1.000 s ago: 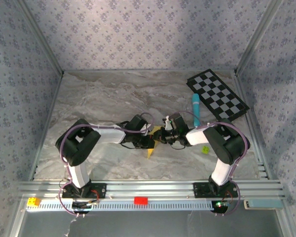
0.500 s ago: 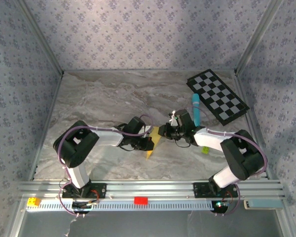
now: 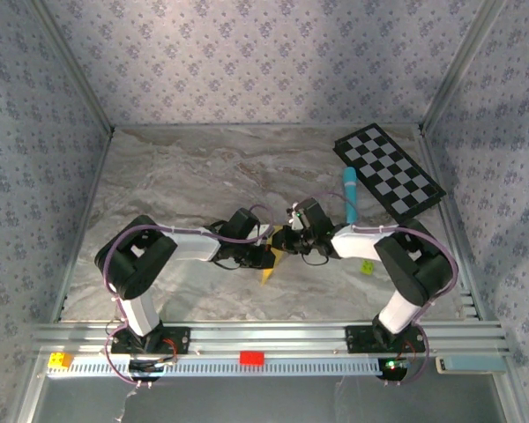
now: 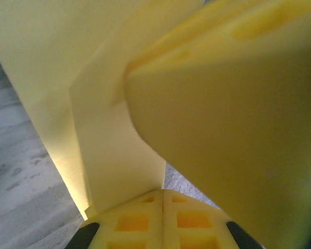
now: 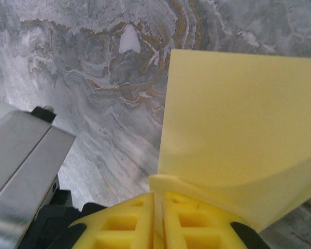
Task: Fold a paper plane with a square sheet of paper (pick it up from the middle)
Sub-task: Fold the wing for the fifth time at the center of the table.
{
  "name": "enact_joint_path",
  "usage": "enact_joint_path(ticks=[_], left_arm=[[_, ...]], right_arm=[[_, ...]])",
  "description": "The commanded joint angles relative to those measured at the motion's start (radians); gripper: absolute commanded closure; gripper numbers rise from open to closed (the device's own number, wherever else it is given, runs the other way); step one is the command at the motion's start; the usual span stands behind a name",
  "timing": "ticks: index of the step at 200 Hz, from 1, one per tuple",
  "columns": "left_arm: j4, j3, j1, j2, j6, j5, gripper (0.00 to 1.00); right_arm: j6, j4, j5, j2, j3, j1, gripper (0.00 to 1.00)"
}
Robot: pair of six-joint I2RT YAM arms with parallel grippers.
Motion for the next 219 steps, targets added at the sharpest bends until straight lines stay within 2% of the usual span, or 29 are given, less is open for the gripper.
enact_joint_path(ticks=[1, 42, 84, 159, 219], left_arm=[[-0.144, -0.049, -0.001, 0.039, 0.009, -0.037, 1.00], [-0.137, -0.057, 0.000, 0.053, 0.008, -0.026, 1.00], [-0.123, -0.063, 0.002, 0.072, 0.000, -0.010, 1.00], [-0.125, -0.060, 0.001, 0.079, 0.005, 0.000, 1.00], [-0.126, -0.058, 0.001, 0.078, 0.003, 0.000, 1.00]], right_arm=[[0.012, -0.029, 0.064, 0.047, 0.013, -0.014, 0.87], [0.030, 0.057, 0.019, 0.116, -0.012, -0.096, 0.87], [0.047, 0.086, 0.003, 0.121, -0.009, -0.149, 0.87], [0.052, -0.085, 0.115, 0.124, 0.065, -0.218, 0.87], [0.050, -0.112, 0.138, 0.141, 0.109, -0.255, 0.87]])
